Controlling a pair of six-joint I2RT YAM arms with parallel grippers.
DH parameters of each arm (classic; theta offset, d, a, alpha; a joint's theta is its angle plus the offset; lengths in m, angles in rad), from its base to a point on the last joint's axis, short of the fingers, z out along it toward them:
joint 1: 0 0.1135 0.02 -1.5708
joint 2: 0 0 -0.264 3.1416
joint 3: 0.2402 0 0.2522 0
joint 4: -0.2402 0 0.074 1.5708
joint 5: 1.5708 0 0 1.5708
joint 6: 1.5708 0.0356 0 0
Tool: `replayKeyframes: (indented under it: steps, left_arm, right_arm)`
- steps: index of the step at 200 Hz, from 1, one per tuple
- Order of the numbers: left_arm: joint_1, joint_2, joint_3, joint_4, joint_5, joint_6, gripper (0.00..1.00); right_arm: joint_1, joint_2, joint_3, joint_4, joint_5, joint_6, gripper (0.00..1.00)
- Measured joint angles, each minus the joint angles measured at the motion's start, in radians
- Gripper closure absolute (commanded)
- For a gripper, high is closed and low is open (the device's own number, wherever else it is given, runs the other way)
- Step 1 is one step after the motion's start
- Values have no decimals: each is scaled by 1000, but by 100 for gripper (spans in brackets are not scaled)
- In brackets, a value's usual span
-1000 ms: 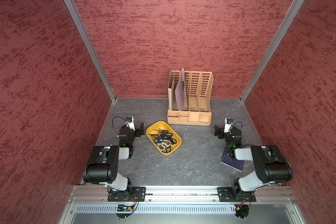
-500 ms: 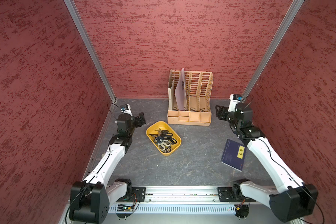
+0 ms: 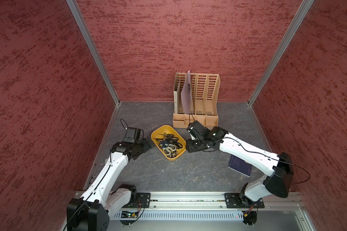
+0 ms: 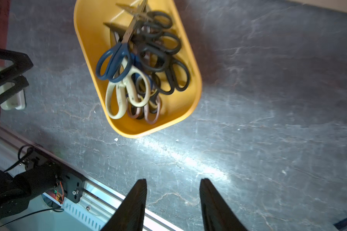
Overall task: Take the scissors out of the storage box
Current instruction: Pick up the scissors from the storage box.
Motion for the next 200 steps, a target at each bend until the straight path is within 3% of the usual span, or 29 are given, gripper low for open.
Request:
replayKeyframes:
  steps: [60, 122, 200]
  left_arm:
    - [9, -20, -98, 4, 47, -25, 0]
    - [54, -14, -103, 34, 78, -13, 0]
    - [132, -12, -90, 33, 113, 38, 0]
  right_arm:
    - [20, 229, 198, -21, -7, -20, 51]
    - [20, 441, 389, -33, -19, -109, 54]
    - [6, 503, 409, -58, -3, -168, 63]
